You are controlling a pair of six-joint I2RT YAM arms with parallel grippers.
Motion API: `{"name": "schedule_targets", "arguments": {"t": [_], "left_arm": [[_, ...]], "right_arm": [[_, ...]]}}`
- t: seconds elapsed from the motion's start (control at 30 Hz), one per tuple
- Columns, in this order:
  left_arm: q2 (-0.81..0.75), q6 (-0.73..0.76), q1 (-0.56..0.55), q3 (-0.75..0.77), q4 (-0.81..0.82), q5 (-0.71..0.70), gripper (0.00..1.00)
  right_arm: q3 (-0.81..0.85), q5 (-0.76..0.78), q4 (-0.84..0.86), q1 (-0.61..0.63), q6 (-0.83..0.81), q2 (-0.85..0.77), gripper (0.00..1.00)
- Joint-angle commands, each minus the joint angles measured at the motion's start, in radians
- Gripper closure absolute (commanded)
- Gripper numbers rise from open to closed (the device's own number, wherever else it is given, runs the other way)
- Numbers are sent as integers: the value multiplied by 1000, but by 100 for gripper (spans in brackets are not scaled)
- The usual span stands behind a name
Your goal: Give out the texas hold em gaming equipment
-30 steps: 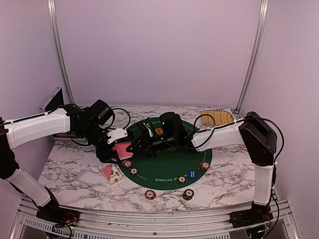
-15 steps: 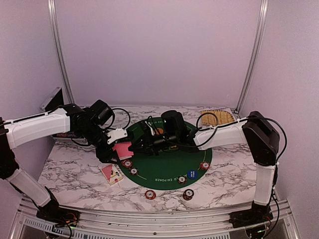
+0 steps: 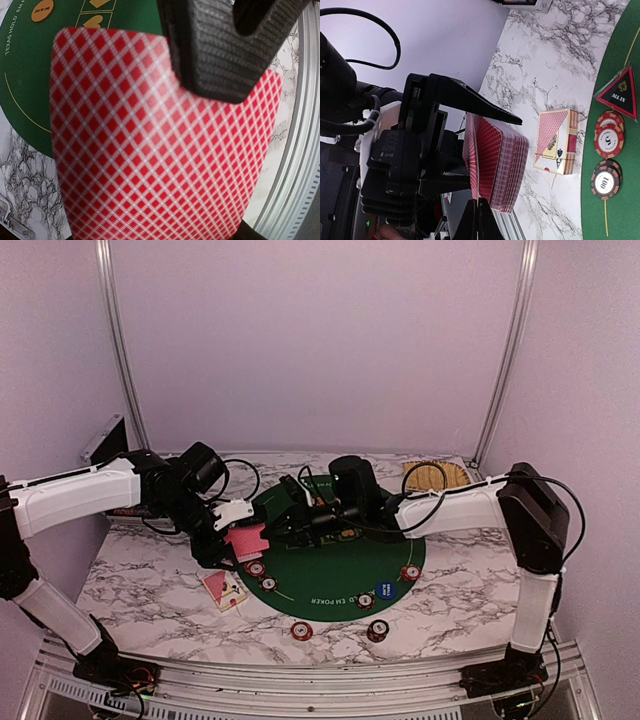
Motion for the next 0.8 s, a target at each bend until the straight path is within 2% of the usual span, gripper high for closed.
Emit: {"name": "schedule_targets", "arguments": {"t": [0.0,0.77], "left_arm": [[-6,1,7,-9,-26,-5,95],[-35,18,55,-29,-60,-13,97]], "right_arm": [[-18,4,15,-23,3,-50,100],[-141,-32,72,-169,45,-106,100]]}}
